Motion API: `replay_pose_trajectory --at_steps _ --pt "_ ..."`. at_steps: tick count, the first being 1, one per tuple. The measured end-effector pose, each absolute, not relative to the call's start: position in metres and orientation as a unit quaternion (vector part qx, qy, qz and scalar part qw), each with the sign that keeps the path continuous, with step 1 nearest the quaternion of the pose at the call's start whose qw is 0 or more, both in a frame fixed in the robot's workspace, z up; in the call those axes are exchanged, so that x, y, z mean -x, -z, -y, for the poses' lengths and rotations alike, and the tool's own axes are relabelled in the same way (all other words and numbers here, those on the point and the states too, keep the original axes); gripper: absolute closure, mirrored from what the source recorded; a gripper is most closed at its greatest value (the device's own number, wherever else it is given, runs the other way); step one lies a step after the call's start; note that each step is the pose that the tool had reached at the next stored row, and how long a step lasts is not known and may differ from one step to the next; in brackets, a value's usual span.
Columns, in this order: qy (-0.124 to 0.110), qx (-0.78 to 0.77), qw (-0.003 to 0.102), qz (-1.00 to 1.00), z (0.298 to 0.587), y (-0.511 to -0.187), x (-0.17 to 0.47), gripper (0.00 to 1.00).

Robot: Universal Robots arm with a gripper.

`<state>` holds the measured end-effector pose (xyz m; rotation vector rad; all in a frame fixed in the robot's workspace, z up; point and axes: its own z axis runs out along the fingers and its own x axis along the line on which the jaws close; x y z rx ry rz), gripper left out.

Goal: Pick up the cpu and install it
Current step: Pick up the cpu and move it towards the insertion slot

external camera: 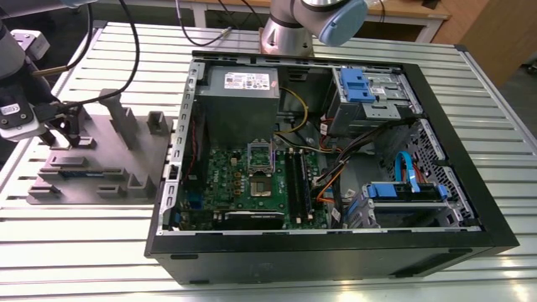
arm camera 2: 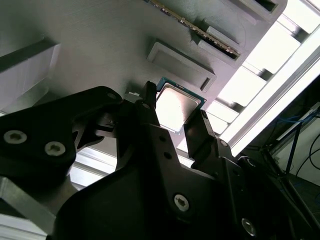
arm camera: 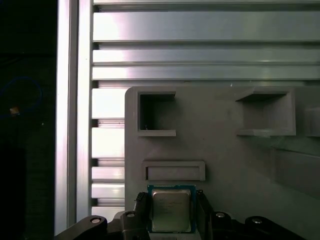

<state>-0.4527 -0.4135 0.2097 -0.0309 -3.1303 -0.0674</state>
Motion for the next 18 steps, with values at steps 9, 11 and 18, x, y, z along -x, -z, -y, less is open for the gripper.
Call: replay_pose_trajectory --at_steps 9,11,18 --pt "0.020 0.010 0.005 1.000 0.4134 -0.2116 0.4527 0.53" --pt "0.019 0.010 0.005 1.000 0.4133 -0.2117 0.4527 0.53" --pt "0.018 0.010 0.005 1.000 0.4132 -0.2125 0.4527 0.53"
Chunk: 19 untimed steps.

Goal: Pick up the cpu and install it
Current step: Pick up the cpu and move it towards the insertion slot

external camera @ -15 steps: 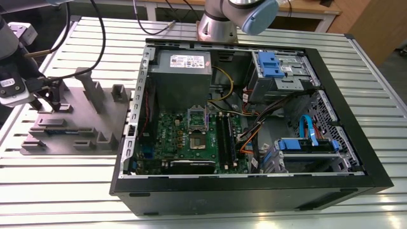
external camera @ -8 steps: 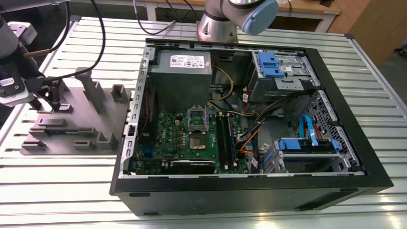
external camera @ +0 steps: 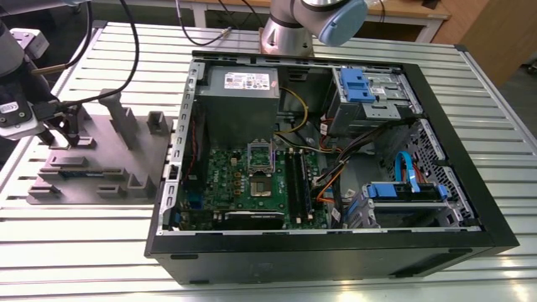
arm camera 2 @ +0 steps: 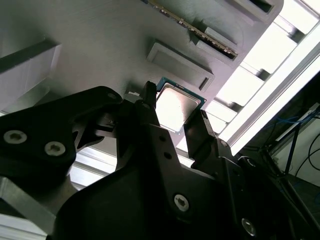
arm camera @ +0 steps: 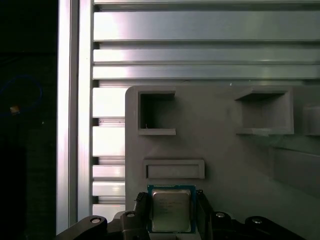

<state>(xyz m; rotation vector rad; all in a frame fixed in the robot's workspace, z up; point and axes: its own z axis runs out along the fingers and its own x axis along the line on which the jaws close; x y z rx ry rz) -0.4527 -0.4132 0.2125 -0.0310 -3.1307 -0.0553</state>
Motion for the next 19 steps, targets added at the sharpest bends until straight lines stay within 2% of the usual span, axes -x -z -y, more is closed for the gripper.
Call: replay_pose_trajectory --at_steps 19 --pt "0.015 0.010 0.005 1.000 0.4131 -0.2154 0.4527 0.53"
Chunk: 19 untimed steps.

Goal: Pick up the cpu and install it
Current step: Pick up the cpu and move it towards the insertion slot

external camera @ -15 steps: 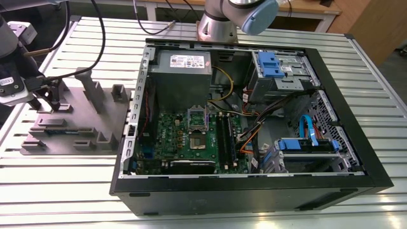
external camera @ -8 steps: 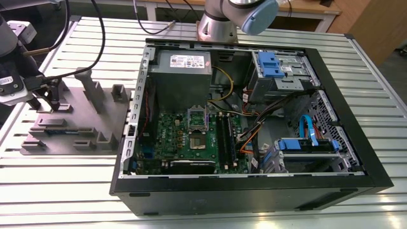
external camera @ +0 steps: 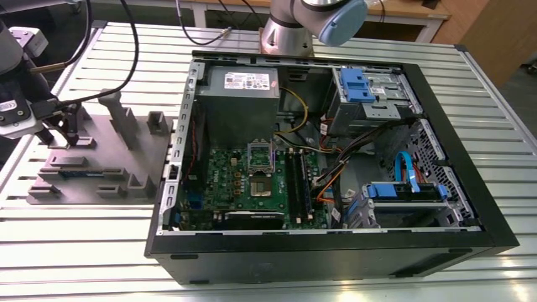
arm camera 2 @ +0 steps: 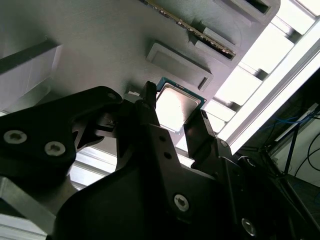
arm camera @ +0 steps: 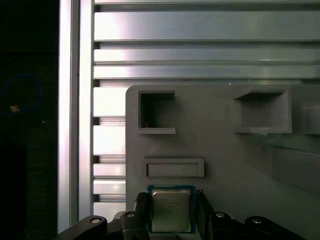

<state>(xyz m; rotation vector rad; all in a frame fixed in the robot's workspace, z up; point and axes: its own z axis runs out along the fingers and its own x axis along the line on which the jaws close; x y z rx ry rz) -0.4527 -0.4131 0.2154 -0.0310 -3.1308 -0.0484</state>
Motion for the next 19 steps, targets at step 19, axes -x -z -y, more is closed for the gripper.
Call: replay_pose_trajectory --at_steps 19 --pt "0.016 0.010 0.005 1.000 0.4130 -0.2211 0.4527 0.53"
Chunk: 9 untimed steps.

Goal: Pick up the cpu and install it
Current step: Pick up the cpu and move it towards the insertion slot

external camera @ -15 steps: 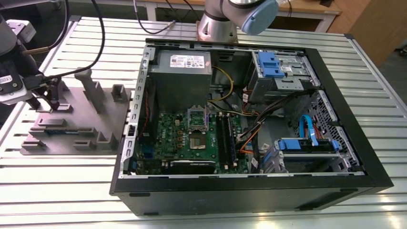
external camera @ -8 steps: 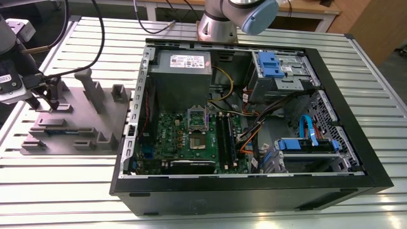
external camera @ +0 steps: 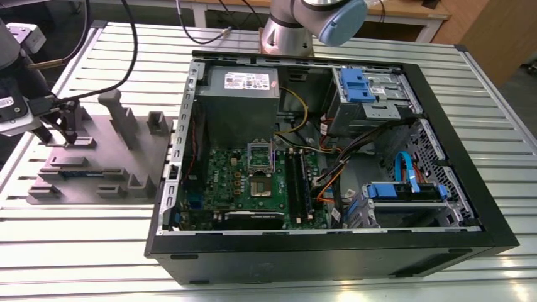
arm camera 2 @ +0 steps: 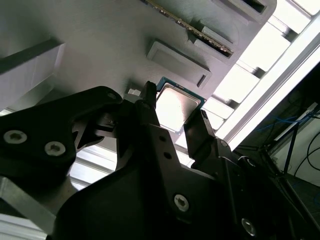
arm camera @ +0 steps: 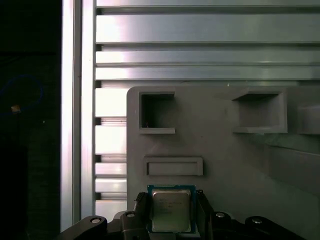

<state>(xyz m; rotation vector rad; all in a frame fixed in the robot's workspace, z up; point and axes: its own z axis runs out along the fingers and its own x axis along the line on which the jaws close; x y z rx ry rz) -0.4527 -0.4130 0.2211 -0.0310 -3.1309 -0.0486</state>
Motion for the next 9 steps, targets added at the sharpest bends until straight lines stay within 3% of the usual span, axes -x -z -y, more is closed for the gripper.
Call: replay_pose_trajectory --at_steps 9 --pt "0.015 0.010 0.005 1.000 0.4131 -0.2230 0.4527 0.53"
